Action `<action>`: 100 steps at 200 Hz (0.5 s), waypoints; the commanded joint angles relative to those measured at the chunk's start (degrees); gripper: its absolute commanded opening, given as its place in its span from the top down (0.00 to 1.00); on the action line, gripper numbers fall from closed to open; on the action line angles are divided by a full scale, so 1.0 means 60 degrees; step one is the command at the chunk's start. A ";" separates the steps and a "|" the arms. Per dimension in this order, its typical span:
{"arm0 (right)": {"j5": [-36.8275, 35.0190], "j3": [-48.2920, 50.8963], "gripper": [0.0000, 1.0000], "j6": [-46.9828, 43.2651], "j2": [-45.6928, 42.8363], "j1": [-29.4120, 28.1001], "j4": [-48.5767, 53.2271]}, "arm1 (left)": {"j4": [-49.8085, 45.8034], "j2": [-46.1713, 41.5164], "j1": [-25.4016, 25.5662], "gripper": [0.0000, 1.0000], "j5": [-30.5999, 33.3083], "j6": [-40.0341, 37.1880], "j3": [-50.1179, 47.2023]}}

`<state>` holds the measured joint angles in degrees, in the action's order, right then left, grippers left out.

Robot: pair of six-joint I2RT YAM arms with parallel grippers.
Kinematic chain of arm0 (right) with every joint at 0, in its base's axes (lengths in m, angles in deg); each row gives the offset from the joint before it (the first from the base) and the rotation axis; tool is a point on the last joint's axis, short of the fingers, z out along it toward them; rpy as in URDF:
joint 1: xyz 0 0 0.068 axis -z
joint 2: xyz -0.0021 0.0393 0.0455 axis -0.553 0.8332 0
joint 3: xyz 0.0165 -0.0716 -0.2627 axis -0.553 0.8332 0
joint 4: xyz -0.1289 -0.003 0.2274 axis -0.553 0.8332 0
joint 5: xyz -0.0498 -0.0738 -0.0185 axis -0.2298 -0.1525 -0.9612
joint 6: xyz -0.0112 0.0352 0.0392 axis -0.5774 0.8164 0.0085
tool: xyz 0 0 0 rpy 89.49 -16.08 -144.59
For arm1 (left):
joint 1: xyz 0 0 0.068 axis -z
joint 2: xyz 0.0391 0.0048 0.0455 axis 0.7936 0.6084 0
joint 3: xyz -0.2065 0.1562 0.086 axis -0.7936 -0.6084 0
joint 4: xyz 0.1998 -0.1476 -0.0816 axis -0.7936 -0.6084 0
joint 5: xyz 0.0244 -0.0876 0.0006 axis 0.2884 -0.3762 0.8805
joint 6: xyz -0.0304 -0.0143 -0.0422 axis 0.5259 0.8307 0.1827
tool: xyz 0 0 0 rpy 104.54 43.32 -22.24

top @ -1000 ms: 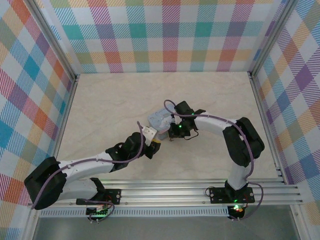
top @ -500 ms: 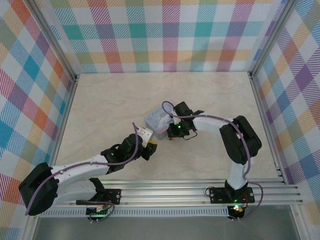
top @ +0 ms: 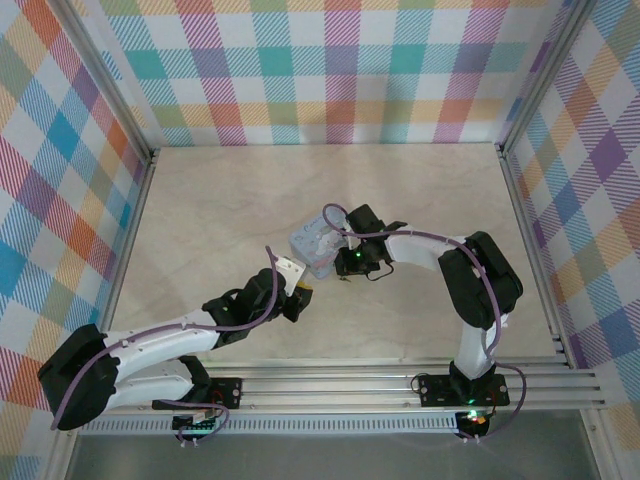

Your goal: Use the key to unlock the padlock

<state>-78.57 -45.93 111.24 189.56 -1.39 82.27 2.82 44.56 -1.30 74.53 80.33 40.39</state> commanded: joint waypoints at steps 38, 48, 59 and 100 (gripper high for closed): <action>-0.0071 0.0081 0.74 -0.0053 -0.0279 -0.0025 0.0317 | -0.0079 0.0198 -0.0094 0.77 0.0049 0.0044 0.0051; -0.0091 0.0096 0.73 -0.0038 -0.0324 -0.0018 0.0375 | -0.0094 0.0200 -0.0096 0.77 0.0036 0.0053 0.0051; -0.0102 0.0136 0.71 -0.0038 -0.0398 -0.0018 0.0399 | -0.0108 0.0215 -0.0099 0.77 0.0021 0.0045 0.0066; -0.0162 0.0265 0.69 -0.0052 -0.0684 -0.0019 0.0518 | -0.0162 0.0224 -0.0096 0.78 0.0016 0.0045 0.0080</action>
<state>-79.24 -45.12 111.29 188.08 -1.39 83.40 2.80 45.55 -1.30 74.49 80.33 40.39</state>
